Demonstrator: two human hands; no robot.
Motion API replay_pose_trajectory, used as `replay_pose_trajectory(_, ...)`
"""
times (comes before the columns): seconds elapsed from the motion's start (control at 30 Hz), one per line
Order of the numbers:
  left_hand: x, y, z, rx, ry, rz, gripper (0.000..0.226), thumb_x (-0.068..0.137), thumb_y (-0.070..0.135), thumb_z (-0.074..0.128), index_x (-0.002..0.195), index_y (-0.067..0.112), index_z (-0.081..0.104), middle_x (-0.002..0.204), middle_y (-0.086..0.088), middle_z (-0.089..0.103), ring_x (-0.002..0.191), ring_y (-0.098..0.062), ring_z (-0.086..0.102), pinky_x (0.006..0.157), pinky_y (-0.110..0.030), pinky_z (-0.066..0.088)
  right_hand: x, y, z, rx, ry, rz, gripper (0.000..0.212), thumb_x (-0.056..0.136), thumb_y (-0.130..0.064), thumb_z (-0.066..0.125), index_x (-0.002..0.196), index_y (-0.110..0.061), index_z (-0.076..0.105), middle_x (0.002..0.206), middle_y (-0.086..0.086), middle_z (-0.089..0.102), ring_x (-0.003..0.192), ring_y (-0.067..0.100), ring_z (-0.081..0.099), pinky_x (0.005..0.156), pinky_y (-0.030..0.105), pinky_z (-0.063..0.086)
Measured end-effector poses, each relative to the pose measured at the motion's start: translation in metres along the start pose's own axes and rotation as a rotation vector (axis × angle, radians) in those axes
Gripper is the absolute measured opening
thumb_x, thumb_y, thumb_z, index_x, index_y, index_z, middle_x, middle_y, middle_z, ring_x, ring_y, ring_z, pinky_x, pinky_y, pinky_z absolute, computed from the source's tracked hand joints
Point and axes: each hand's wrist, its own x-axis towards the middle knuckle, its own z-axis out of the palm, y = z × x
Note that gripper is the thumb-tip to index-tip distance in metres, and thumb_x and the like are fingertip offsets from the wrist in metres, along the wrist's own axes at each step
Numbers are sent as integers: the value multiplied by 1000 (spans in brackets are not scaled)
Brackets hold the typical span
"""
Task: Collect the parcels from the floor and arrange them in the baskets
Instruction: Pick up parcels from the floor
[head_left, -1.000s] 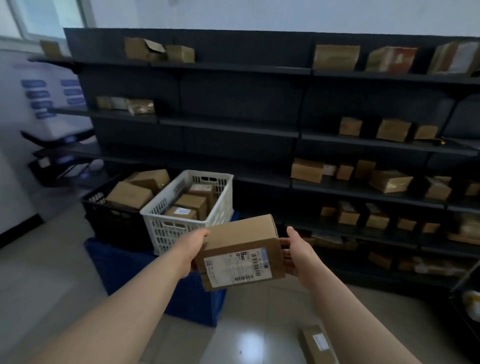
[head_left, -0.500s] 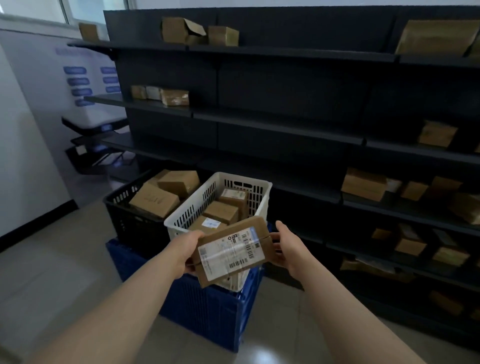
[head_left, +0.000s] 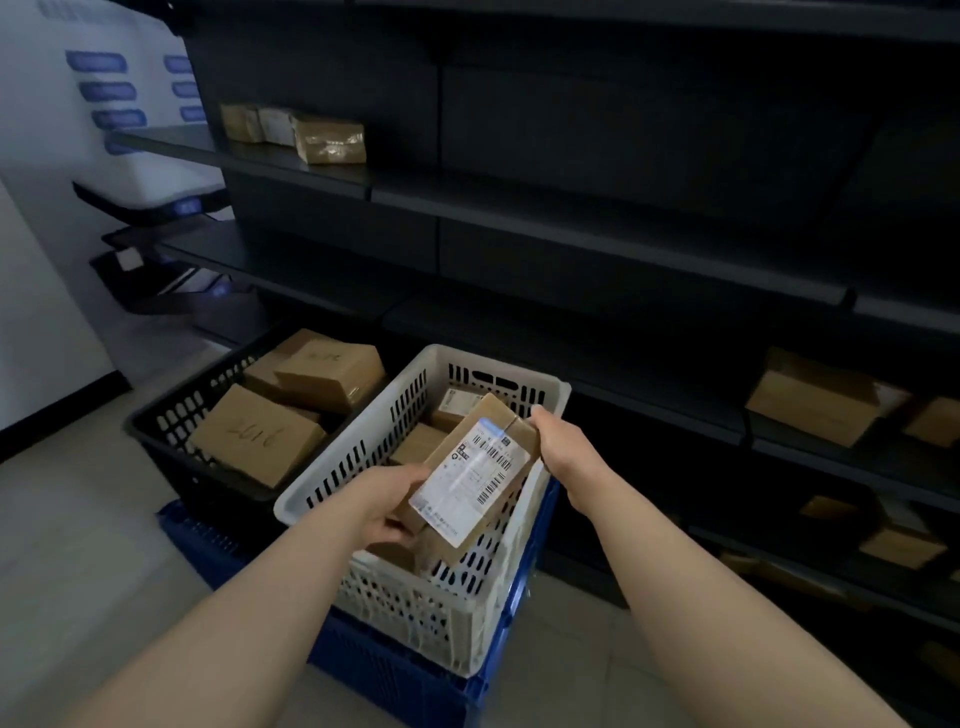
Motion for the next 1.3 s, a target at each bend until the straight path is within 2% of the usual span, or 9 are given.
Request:
replay_pose_trajectory(0.13,67,17,-3,88,-81,-64,15,92,15,63,101,3,67,96,-16,74,95,-27,70,92,-47,54,55,-3,14,-95,42,22,40,101,-43,29,106,-17,60,119,4,63,113,24,57,93,35,42)
replay_pose_trajectory(0.27,123,21,-6,184,-149,-134,19,95,21,60,102,4,66,88,-11,71,81,-22,66,79,-38,56,98,-1,27,-150,78,135,49,104,-39,26,127,-10,58,132,11,58,119,26,54,106,40,40)
replay_pose_trajectory(0.47,182,26,-14,282,-244,-228,21,92,26,64,102,8,66,92,-8,66,81,-20,62,74,-37,55,137,7,48,-304,116,256,50,105,-35,22,129,-6,54,128,17,56,119,32,52,104,41,39)
replay_pose_trajectory(0.6,205,34,-16,320,-326,-299,28,87,29,71,101,5,65,96,-12,67,87,-26,65,71,-38,58,158,13,53,-394,162,267,44,103,-37,18,103,-17,57,110,9,60,105,25,56,99,45,43)
replay_pose_trajectory(0.7,217,40,-13,358,-417,-350,38,86,28,71,113,3,63,104,-16,68,94,-30,67,70,-40,61,167,11,55,-413,220,263,51,103,-39,17,113,-14,60,114,9,62,109,26,57,100,46,43)
replay_pose_trajectory(0.93,223,31,-3,436,-458,-390,20,95,20,59,106,4,63,91,-13,71,85,-26,69,93,-47,53,164,17,60,-471,151,309,47,105,-20,15,124,-5,55,134,14,54,127,29,46,115,47,23)
replay_pose_trajectory(1.0,227,28,-3,446,-463,-405,18,97,20,56,102,5,63,92,-14,70,89,-28,68,99,-49,49,165,28,61,-513,131,319,47,103,-20,15,114,-6,59,128,12,58,124,29,48,117,49,17)
replay_pose_trajectory(1.17,228,30,0,511,-501,-388,43,94,25,61,130,4,54,126,-22,59,107,-35,64,95,-46,52,159,36,60,-472,122,370,40,101,-17,19,88,-16,57,124,11,59,127,33,46,118,50,17)
replay_pose_trajectory(1.3,224,42,9,441,-393,-242,17,99,19,51,109,8,59,124,-16,60,104,-29,59,91,-42,49,145,39,51,-374,116,284,41,103,-22,31,127,-4,59,135,12,57,127,29,48,113,39,30)
